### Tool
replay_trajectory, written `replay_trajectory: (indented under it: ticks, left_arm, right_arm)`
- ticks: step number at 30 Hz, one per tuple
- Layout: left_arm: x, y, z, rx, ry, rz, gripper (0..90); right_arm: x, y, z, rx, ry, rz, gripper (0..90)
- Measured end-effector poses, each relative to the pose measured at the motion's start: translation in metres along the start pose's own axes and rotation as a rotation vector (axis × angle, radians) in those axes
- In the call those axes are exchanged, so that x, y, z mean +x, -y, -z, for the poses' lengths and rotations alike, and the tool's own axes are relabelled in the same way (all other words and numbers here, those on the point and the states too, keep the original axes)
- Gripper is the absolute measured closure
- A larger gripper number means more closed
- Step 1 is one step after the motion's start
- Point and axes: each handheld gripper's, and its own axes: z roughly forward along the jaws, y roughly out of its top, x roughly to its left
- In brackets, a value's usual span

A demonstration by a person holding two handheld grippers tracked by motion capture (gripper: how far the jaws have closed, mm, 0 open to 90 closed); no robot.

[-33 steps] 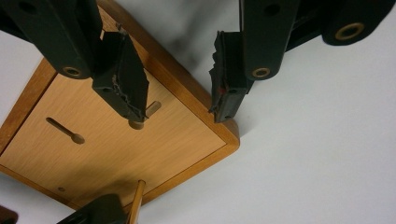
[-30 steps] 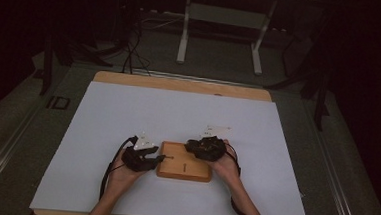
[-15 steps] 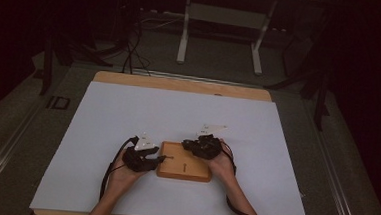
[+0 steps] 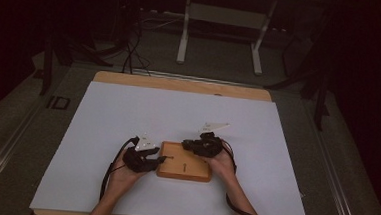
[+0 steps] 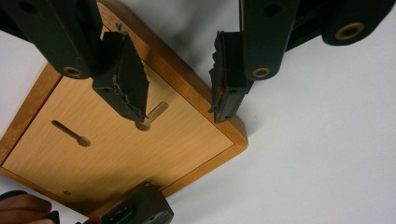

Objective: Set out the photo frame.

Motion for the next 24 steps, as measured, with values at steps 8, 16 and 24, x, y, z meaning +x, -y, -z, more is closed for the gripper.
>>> replay_trajectory:
  ticks: [8, 16, 24]
  left_arm:
    - [-0.001, -0.001, 0.003, -0.018, 0.010, -0.005, 57.8]
    - [-0.005, -0.003, 0.009, -0.064, 0.065, -0.037, 54.5]
    - [-0.010, -0.002, 0.008, -0.021, 0.120, -0.075, 42.3]
  right_arm:
    - [-0.007, -0.005, -0.001, 0.026, -0.025, -0.034, 83.6]
    - [-0.010, -0.008, -0.002, 0.036, -0.039, -0.042, 83.7]
    - [-0.015, -0.009, -0.003, 0.041, -0.069, -0.062, 83.8]
